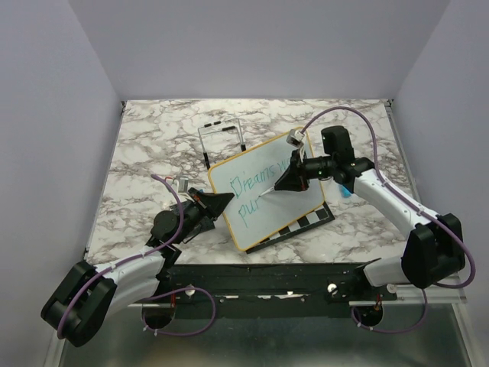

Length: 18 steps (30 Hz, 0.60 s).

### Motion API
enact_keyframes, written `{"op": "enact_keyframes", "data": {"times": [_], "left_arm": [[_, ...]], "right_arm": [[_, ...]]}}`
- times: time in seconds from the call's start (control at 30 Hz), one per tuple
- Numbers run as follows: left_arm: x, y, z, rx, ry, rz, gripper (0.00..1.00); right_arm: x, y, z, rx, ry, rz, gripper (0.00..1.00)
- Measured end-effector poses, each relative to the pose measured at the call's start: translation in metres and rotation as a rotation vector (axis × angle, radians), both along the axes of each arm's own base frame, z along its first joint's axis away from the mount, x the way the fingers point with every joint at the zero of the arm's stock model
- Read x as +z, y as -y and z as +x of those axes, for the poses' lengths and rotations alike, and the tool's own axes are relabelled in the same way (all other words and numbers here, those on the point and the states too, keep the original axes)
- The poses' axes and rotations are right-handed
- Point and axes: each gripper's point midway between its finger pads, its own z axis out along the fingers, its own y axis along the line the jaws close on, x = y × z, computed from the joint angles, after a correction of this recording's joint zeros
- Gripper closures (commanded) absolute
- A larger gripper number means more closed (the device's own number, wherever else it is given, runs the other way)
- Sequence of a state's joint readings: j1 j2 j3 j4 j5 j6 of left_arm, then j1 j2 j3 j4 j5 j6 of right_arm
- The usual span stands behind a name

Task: Write a sentence on the whiteboard

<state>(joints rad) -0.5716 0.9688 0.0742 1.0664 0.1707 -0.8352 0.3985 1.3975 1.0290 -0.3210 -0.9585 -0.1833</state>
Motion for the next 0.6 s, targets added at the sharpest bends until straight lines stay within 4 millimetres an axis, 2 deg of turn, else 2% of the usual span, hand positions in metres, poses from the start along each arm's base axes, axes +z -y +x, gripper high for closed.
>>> {"op": "enact_keyframes", "data": {"times": [0.33, 0.6], "left_arm": [[0.001, 0.000, 0.000, 0.000, 0.003, -0.001, 1.00], [0.001, 0.000, 0.000, 0.000, 0.003, 0.000, 1.00]], "right_arm": [[0.023, 0.001, -0.019, 0.076, 0.052, 0.077, 0.99], [0.014, 0.004, -0.022, 0.086, 0.054, 0.067, 0.99]]}}
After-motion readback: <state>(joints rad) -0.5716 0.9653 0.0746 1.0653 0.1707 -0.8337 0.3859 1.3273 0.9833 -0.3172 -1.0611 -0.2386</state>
